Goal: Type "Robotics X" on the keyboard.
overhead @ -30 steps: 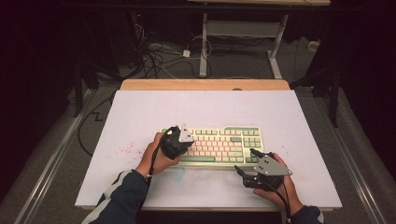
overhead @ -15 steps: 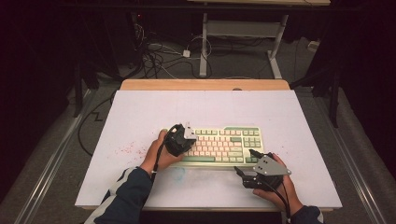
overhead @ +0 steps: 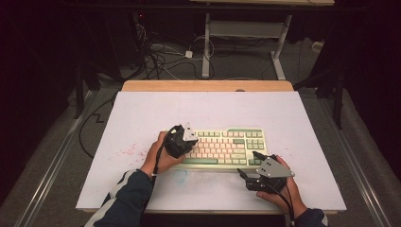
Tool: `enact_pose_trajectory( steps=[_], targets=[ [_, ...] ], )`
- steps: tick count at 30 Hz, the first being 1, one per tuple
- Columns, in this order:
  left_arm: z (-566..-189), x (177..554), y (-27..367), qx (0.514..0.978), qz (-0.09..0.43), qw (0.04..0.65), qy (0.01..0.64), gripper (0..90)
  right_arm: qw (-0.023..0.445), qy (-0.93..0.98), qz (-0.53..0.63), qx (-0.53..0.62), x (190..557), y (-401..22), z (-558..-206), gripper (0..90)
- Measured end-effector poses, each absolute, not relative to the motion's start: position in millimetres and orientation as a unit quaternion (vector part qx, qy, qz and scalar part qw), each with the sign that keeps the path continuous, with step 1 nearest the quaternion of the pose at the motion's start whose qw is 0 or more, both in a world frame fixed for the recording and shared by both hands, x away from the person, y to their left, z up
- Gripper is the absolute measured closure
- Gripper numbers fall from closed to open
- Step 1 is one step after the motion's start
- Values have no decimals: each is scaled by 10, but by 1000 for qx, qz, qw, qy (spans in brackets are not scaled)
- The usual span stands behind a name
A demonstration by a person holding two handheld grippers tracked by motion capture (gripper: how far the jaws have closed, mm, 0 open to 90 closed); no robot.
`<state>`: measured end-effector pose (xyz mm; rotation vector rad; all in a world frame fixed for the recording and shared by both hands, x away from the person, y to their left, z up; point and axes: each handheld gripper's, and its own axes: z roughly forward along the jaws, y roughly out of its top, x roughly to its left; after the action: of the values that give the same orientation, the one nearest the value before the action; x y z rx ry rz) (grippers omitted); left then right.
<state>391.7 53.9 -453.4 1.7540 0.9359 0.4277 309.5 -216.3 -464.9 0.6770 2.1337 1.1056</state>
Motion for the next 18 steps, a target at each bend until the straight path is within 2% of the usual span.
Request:
enact_pose_trajectory(
  steps=[4, 7, 11, 13, 18],
  targets=[
    [-4504, 3897, 569, 724, 184, 538, 390, 783, 316, 811, 420, 257, 3094, -2164, -4648, 232],
    [-4491, 3884, 592, 718, 189, 545, 390, 706, 316, 810, 421, 258, 3091, -2165, -4645, 232],
    [-4473, 3843, 631, 710, 195, 556, 385, 565, 317, 811, 420, 257, 3093, -2165, -4645, 232],
    [-4472, 3814, 654, 704, 201, 563, 383, 442, 317, 810, 421, 257, 3093, -2166, -4642, 232],
    [-4485, 3724, 732, 693, 215, 579, 373, 264, 317, 809, 422, 259, 3095, -2179, -4635, 233]
  ],
)
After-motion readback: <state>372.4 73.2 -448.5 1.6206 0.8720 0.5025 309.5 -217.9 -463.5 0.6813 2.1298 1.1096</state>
